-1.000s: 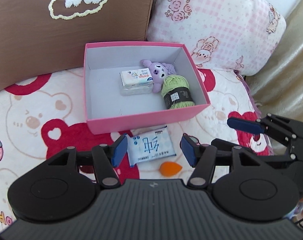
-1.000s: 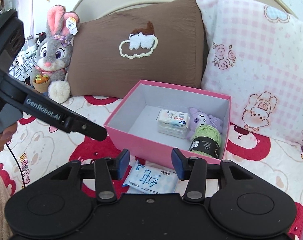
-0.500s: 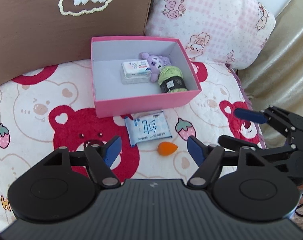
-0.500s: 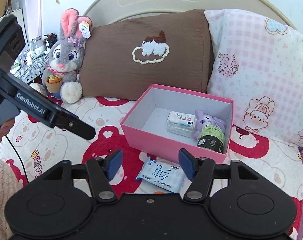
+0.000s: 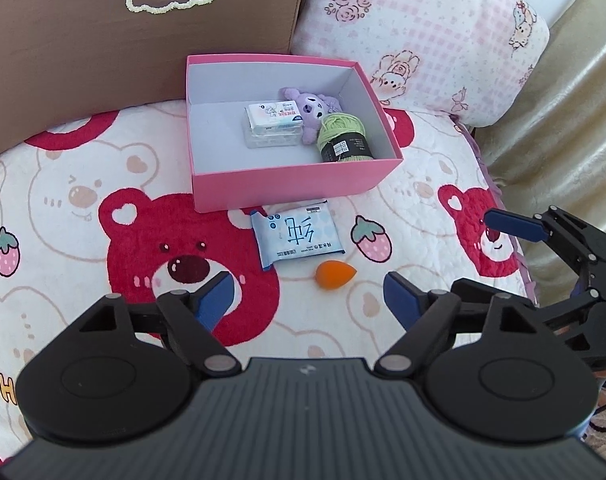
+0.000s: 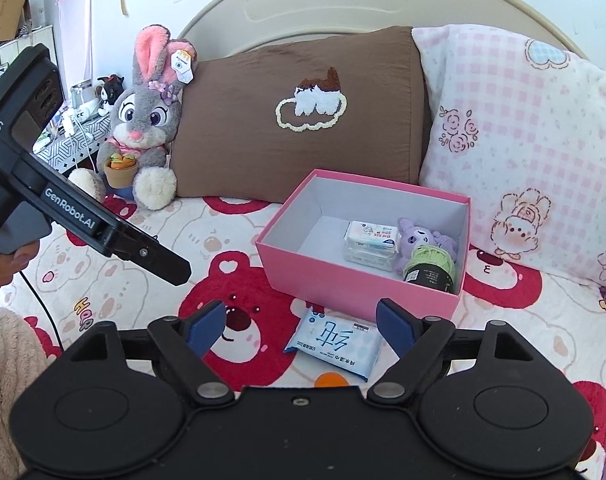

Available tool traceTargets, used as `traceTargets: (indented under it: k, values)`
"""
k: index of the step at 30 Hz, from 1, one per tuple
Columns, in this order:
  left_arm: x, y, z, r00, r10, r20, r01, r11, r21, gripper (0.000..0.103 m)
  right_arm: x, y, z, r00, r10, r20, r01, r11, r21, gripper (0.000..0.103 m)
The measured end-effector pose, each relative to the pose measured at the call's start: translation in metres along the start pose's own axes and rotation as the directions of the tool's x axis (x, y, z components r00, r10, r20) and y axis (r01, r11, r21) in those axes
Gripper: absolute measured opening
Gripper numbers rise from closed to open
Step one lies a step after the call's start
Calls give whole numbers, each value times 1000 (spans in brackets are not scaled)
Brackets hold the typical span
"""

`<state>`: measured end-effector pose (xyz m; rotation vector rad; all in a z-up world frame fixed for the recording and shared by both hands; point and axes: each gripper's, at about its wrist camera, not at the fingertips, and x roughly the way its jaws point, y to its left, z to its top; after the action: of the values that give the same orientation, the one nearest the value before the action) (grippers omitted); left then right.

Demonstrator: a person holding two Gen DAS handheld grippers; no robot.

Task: Organize objects
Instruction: 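Move the left gripper down to the orange makeup sponge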

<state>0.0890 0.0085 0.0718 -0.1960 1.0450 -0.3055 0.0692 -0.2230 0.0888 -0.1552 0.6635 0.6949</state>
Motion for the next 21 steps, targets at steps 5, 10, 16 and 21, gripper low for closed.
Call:
traceTargets:
  k: [5, 10, 16, 21]
  values:
    - [0, 0, -6, 1000, -7, -4, 7, 1000, -9, 85, 1, 4, -9, 1000, -4, 7, 4, 1000, -5, 90]
    - [9, 2, -14, 1000, -20, -23, 19, 999, -28, 88, 6, 8, -22, 999, -21, 31, 22, 1000, -12, 93]
    - [24, 3, -23, 1000, -25, -10, 25, 999, -43, 92, 12, 10, -35, 998, -42, 44, 43, 999, -13, 93]
    - [42, 5, -30, 999, -43, 9, 43, 998, -46, 92, 21, 6, -46, 999, -41, 15, 41, 999, 23, 93]
